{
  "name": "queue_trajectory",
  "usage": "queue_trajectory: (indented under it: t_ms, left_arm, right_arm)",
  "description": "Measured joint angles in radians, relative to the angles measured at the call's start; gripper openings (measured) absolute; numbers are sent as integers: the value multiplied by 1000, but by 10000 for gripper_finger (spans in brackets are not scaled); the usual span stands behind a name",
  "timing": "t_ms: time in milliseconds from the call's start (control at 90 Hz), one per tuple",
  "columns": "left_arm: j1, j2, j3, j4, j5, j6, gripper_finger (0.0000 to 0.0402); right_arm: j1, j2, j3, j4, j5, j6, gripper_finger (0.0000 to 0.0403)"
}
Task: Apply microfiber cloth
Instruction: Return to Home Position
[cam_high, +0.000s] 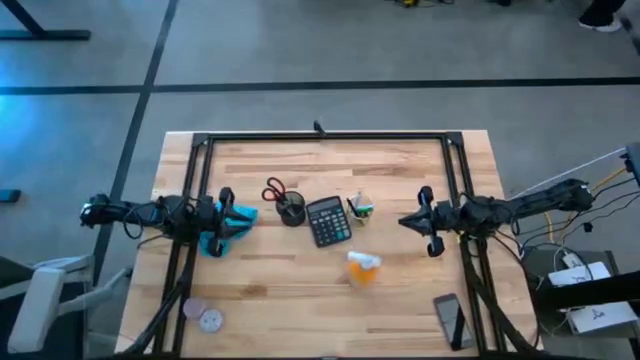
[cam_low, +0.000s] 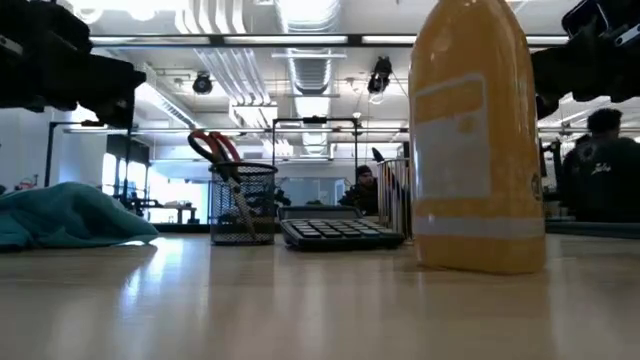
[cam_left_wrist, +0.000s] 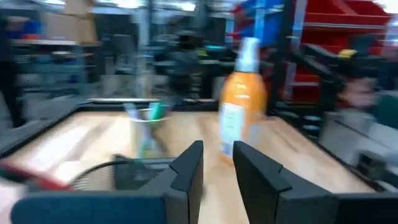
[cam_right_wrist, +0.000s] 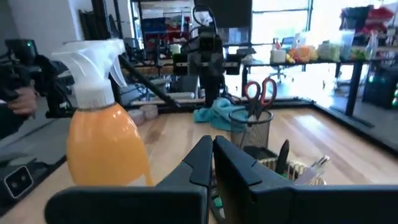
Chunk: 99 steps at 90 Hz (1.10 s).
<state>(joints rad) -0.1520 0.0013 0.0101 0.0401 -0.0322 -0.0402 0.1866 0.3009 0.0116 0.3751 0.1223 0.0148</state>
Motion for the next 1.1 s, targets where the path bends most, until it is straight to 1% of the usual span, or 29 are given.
queue_trajectory:
  t_ms: [44,144,311,511,622,822,1000,1100]
  left_arm:
    - [0,0,0,3,-3,-2,68]
    - [0,7,0,2,-5,5,61]
    - [0,27,3,4,-8,4,63]
    - [0,44,4,3,-8,-2,71]
    - [0,54,5,4,-8,-2,76]
    - [0,75,5,5,-9,-3,82]
    - [0,93,6,4,-9,-3,87]
    - [0,104,6,5,-9,-3,89]
  right_arm:
    - [-4,-1,0,1,-5,-4,0]
    - [-22,1,0,-5,-70,0,0]
    - [-67,0,0,-12,-152,19,0]
    - [-111,-24,0,-79,-146,11,0]
    - [-111,-64,0,-134,-94,7,0]
    - [-111,-166,0,-227,-85,-46,0]
    - [-111,-297,-1,-357,-105,14,0]
    - [-111,-298,-1,-337,-96,-4,0]
